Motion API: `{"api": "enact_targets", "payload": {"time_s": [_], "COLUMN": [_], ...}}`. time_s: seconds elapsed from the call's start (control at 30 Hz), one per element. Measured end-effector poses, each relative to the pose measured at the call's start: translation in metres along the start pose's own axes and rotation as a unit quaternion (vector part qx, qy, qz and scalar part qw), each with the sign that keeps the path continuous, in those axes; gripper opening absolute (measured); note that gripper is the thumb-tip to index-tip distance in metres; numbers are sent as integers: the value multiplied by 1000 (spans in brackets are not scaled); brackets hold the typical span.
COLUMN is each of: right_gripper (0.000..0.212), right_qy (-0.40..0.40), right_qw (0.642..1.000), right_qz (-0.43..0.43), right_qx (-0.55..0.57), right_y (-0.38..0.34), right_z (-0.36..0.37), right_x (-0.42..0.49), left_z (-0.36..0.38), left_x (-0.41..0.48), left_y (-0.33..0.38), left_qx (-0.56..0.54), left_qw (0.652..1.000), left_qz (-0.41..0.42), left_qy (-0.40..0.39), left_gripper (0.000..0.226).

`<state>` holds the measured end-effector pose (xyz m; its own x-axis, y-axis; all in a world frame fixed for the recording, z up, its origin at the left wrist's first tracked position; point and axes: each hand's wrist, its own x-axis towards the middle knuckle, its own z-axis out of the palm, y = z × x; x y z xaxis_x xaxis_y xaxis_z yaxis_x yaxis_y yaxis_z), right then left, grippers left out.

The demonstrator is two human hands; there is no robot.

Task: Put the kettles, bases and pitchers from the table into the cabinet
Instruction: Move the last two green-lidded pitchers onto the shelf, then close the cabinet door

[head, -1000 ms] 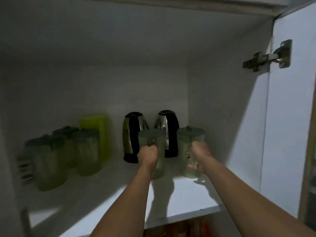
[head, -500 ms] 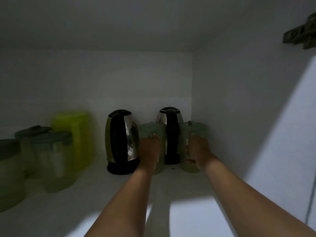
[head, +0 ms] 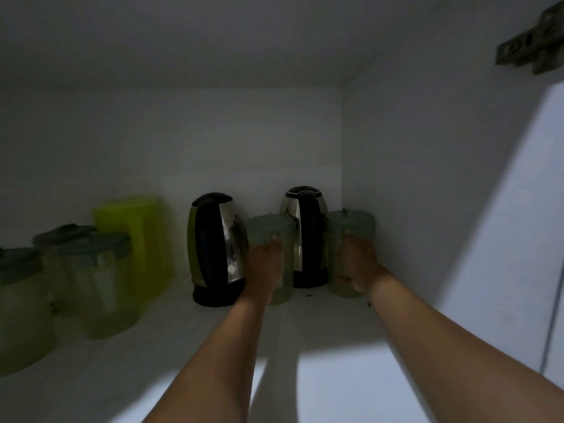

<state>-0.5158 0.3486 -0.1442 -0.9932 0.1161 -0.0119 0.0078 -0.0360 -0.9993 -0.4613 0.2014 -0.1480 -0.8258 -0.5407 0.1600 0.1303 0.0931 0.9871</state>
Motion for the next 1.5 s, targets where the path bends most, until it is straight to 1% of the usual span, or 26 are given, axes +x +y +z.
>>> {"api": "enact_targets", "payload": {"time_s": [0.07, 0.13, 0.23, 0.3, 0.33, 0.37, 0.4, 0.43, 0.47, 0.53, 0.67, 0.73, 0.77, 0.87, 0.93, 1.0, 1.03, 1.17, 1.23, 1.33, 1.4, 1.5], "right_gripper": [58, 65, 79, 91, 95, 95, 90, 82, 76, 71, 62, 60, 60, 61, 60, 55, 55, 69, 67, 52, 49, 41], "right_qy": [21, 27, 43, 61, 66, 67, 70, 77, 85, 114, 168, 211, 230, 280, 313, 359, 390, 509, 559, 619, 654, 686], "right_qw": [1000, 999, 998, 996, 995, 994, 993, 992, 990, 984, 972, 962, 957, 943, 931, 911, 896, 831, 801, 754, 726, 695], "right_qz": [-16, -12, -10, -8, -2, 8, 14, 19, 22, 26, 11, 8, 7, 25, 30, 31, 35, 40, 32, 30, 39, 34], "right_qx": [-5, -16, -50, -67, -74, -82, -91, -101, -112, -132, -162, -174, -177, -180, -187, -199, -208, -219, -211, -217, -209, -211], "right_y": [0, 0, 0, 5, 5, 6, 6, 6, 7, 9, 10, 11, 12, 21, 23, 20, 17, 11, 1, -12, -20, -34], "right_z": [-4, -10, -16, -18, -18, -17, -17, -16, -16, -16, -20, -28, -33, -58, -82, -113, -131, -213, -240, -275, -303, -347], "right_x": [-3, -6, -7, -3, -6, -9, -17, -26, -34, -49, -98, -134, -155, -224, -275, -325, -349, -440, -487, -552, -586, -625], "left_z": [-4, -6, -10, -17, -20, -25, -30, -34, -38, -44, -46, -44, -44, -48, -48, -42, -37, -26, -20, -19, -16, -6], "left_x": [-5, -5, -10, -14, -16, -18, -17, -21, -22, -26, -45, -65, -80, -146, -196, -246, -272, -381, -428, -495, -536, -587], "left_y": [5, 7, -1, -6, -9, -12, -17, -18, -20, -24, -27, -26, -25, -22, -17, -8, -1, 28, 39, 54, 60, 72], "left_qx": [4, 1, -12, -20, 7, 44, 91, 115, 128, 138, 134, 130, 125, 100, 77, 56, 45, 5, -15, -21, -28, -33], "left_qw": [1000, 1000, 1000, 1000, 1000, 998, 994, 991, 988, 985, 983, 978, 974, 959, 944, 926, 916, 856, 830, 801, 787, 780], "left_qz": [-9, -12, 13, 3, -12, -35, -45, -63, -81, -99, -69, -41, -27, 10, 11, 15, 24, 65, 66, 76, 82, 88], "left_qy": [1, -3, 5, 22, 23, 24, 33, 28, 9, -33, -104, -161, -187, -265, -321, -373, -399, -513, -553, -593, -610, -619], "left_gripper": [36, 37, 36, 47, 46, 44, 43, 45, 48, 53, 60, 62, 58, 39, 33, 31, 30, 27, 24, 21, 19, 15]}}
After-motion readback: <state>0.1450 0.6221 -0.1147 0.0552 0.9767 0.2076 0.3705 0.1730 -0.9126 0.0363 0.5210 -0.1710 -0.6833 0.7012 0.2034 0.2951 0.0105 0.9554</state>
